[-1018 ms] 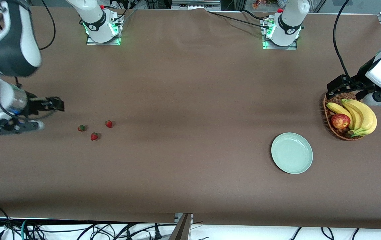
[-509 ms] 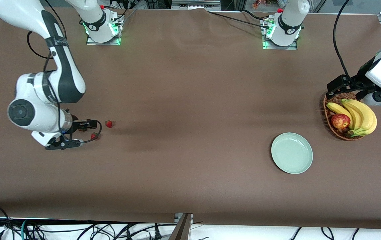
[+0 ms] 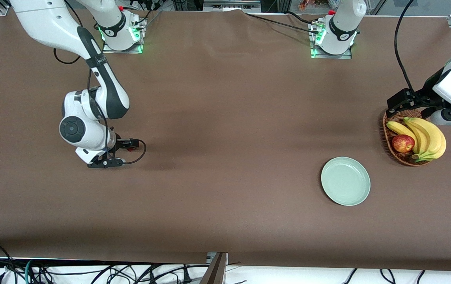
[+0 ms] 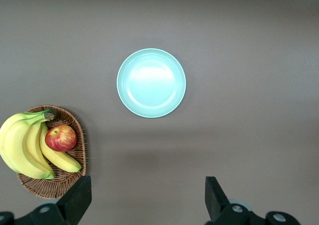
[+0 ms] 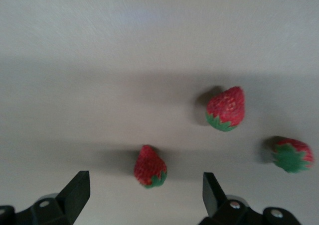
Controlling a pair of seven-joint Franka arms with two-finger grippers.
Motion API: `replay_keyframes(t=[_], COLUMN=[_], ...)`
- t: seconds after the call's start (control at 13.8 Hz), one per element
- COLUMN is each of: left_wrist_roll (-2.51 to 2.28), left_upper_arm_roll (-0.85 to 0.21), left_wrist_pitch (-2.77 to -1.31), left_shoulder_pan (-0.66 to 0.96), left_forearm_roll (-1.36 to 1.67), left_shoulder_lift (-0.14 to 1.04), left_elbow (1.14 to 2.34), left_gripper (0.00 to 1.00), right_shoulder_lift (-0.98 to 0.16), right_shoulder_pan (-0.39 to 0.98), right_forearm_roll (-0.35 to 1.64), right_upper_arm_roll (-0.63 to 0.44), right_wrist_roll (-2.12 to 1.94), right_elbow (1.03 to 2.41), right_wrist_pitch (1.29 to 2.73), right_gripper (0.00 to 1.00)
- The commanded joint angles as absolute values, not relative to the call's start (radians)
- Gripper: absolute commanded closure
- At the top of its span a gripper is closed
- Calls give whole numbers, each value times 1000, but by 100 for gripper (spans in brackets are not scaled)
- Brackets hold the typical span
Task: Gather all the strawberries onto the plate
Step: 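Lower the right gripper and grasp one strawberry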
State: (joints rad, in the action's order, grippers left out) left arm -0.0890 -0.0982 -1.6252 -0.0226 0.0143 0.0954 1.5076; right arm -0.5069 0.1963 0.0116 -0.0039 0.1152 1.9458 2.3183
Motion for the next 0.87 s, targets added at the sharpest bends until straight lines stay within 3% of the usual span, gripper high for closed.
replay_keyframes(t=[0.0, 0.8], left_wrist_roll=[-83, -78], left_upper_arm_roll=[-100, -100], left_wrist_pitch=[-1606, -1611], left_shoulder_pan=[-23, -23], left_forearm_roll=[6, 8], left_shoulder_lift=[103, 104], left_elbow=[1482, 1482], left_gripper=[0, 0], right_shoulder_lift=[-482, -528], right_shoulder_pan=[193, 193], right_forearm_roll=[25, 25], right_upper_arm_roll=[-3, -3], right_wrist_roll=[112, 114], right_elbow=[2002, 2013], right_wrist_pitch=[2362, 2421], right_gripper=[0, 1])
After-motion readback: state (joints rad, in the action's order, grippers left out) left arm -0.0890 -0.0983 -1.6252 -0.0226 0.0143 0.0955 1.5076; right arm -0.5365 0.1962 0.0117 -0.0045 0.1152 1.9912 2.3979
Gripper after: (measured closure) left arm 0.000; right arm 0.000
